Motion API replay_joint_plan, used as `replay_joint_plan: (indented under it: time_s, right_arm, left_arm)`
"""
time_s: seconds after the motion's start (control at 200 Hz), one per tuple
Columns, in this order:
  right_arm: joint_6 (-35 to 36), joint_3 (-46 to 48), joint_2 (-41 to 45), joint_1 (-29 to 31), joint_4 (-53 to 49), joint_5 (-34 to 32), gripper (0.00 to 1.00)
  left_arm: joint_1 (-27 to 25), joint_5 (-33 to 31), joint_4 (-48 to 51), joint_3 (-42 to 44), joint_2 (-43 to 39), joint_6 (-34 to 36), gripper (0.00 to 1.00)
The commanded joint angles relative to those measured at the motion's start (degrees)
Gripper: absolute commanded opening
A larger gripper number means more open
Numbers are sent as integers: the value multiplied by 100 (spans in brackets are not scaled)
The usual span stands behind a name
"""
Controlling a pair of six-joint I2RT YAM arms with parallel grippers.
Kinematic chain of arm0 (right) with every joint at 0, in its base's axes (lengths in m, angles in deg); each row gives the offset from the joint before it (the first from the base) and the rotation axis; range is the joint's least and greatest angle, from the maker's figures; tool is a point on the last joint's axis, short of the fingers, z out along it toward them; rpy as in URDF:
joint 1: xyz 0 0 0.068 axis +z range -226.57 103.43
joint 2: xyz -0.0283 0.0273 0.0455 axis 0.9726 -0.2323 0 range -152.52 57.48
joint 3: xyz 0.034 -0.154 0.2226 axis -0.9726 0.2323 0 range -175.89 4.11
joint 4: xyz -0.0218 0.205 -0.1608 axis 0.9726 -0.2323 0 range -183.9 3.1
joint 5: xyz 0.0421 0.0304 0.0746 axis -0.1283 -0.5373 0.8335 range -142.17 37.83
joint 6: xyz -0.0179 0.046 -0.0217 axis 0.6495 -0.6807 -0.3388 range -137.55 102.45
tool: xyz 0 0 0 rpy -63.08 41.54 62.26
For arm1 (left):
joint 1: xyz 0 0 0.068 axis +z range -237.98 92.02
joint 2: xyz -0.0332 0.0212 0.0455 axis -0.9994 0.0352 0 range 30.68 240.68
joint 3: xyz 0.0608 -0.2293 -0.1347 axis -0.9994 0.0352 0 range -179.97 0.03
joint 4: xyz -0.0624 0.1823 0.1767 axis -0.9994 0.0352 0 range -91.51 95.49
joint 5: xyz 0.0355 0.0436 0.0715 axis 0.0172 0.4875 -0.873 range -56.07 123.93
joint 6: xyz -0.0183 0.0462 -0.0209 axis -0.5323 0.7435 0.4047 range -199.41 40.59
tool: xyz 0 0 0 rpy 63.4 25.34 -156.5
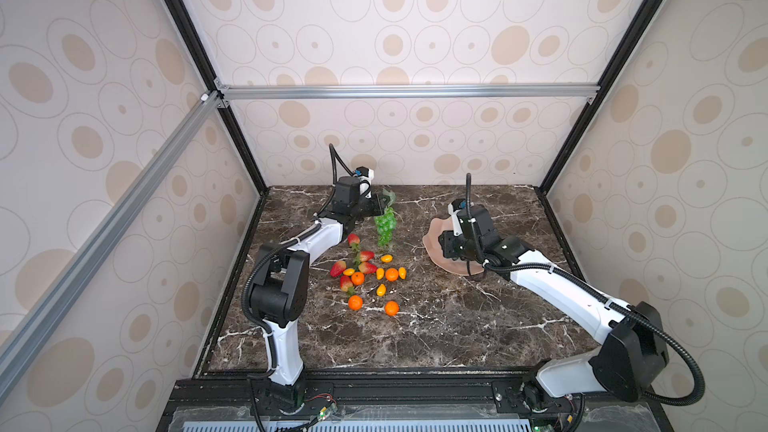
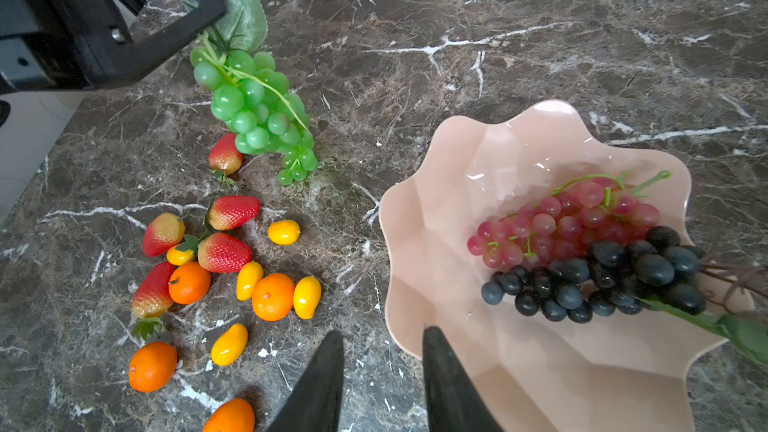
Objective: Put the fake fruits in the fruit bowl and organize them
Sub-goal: 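Lift the green grapes with the left gripper and carry them toward the pink bowl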
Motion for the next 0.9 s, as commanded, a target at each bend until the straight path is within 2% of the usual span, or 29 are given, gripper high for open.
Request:
replay_joint_plan:
  time_s: [0.0, 0.195, 0.465, 0.64, 0.895]
  right_arm:
    - [-235, 139, 247, -137, 149, 44, 35]
    - [-433, 378, 517, -464, 245, 329, 35]
    - [-340, 676, 977, -988, 249, 637, 36]
    - [-321, 852, 1291, -1341, 180, 700, 36]
    - [-91, 1171, 1685, -1573, 382, 874, 40]
  left_arm:
    - [-57, 168, -367, -66, -362, 213, 0]
    - [-234, 139, -172, -178, -658, 464, 0]
    - [-770, 8, 284, -610, -892, 1100, 0]
    - [-1203, -285, 713, -1183, -658, 1514, 0]
    - [-1639, -298, 1079, -2197, 42, 1629, 0]
